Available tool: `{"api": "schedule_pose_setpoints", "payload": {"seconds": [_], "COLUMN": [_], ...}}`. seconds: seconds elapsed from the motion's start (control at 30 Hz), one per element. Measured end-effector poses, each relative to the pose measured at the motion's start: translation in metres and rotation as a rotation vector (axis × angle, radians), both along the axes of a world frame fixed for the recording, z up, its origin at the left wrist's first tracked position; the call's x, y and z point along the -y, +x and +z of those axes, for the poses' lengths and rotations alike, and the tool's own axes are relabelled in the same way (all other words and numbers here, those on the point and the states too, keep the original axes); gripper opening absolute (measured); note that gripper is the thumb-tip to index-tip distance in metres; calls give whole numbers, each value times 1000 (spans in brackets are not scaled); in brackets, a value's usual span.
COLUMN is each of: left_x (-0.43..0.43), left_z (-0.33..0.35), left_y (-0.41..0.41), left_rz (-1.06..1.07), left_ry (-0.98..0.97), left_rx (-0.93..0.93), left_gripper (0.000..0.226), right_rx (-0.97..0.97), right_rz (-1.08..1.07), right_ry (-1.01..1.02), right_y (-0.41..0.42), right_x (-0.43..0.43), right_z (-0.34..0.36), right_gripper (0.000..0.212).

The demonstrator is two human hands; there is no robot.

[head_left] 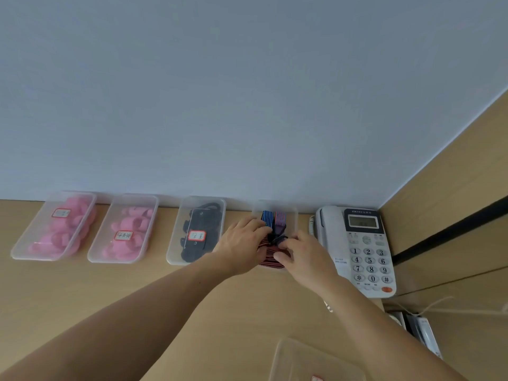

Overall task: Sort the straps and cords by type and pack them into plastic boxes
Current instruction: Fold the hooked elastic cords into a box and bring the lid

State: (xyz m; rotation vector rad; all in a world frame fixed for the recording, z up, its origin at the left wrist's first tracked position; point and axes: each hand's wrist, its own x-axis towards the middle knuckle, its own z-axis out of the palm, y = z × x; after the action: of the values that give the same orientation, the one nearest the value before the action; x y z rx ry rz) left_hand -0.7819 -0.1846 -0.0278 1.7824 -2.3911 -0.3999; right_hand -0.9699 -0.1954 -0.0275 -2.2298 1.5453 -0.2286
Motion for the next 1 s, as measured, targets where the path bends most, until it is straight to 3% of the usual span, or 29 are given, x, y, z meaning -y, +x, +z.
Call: {"api": "schedule_pose_setpoints", "payload": {"seconds": [0.2, 0.6, 0.7, 0.87, 1.0], "left_x": [-27, -120, -138, -161, -183], "left_z": [17, -2, -8, -12, -18], "left_y": [5, -10, -15, -24, -37], "left_rz": [6, -193, -197, -106, -23], "left_ry": [17, 148, 206, 245, 293], "left_rx": [-100, -116, -107, -121, -128], "left_gripper": [50, 49, 50, 49, 49], "right_rx": [15, -125, -172, -295, -365], "right_rz": [-78, -141, -96, -4, 82], "right_ry": [-116, 41, 90, 168, 124], "right_y": [-9, -29, -36, -52, -65], "right_x": [-35, -177, -199, -225, -240], "right_z": [28, 18, 10, -16, -37], "right_gripper": [37, 46, 59, 97, 97]}}
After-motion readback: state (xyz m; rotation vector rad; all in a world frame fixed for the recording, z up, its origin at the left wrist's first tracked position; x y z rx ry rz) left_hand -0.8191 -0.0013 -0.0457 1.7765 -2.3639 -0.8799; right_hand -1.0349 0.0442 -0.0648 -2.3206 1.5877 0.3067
